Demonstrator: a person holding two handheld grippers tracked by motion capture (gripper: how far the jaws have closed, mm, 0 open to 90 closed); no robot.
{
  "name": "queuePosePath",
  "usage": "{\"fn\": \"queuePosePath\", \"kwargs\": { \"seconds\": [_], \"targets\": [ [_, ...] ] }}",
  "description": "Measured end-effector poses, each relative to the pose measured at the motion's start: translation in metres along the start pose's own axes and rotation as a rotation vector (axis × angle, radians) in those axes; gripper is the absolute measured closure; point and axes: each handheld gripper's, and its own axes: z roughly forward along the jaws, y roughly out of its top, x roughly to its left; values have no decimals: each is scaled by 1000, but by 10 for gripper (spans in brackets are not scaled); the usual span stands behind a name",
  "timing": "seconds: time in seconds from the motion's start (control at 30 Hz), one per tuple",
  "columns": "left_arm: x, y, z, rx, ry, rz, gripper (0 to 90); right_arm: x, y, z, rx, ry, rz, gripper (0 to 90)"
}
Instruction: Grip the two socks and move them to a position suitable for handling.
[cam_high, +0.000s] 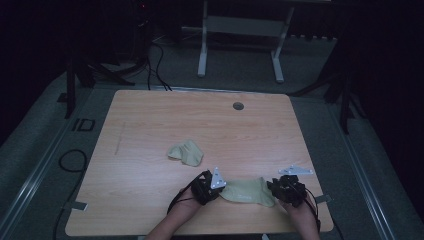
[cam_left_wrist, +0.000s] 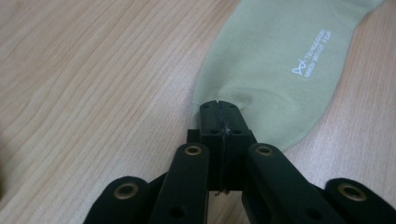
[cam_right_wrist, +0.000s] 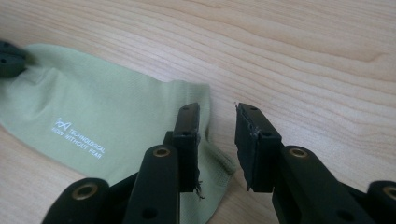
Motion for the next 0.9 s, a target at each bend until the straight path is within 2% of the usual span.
{"fn": "queuePosePath", "kwargs": {
  "seconds": [0.07,0.13,0.2,0.23,0.3,0.37,0.53,0.57,0.67,0.77,0.8,0.9],
  "targets": [
    [0,0,-3,-14,-6,-3,803,1,2,-1,1,6,-10,680],
    [1,-1,-10,-40,-25,-22,752,3,5,-1,2,9,-18,636],
    [1,-2,-18,-61,-30,-33,653,4,8,0,-1,17,-23,600],
    [1,-3,-22,-65,-36,-35,633,5,11,0,-2,21,-25,580],
    [1,-7,-29,-77,-41,-43,564,8,16,1,-4,30,-39,539],
    [2,-13,-37,-90,-42,-64,532,13,24,3,-7,35,-52,501],
    [6,-29,-52,-114,-28,-94,513,28,47,9,-27,65,-86,451],
    [8,-38,-59,-116,-9,-98,513,32,54,12,-34,84,-92,436],
    [14,-55,-68,-119,5,-140,473,43,70,19,-36,119,-101,424],
    [15,-59,-70,-120,11,-151,446,51,82,24,-35,127,-129,417],
    [22,-75,-77,-128,35,-196,436,63,95,31,-35,143,-148,412],
    [27,-86,-84,-135,48,-223,436,79,110,40,-35,157,-174,412]
  ]
}}
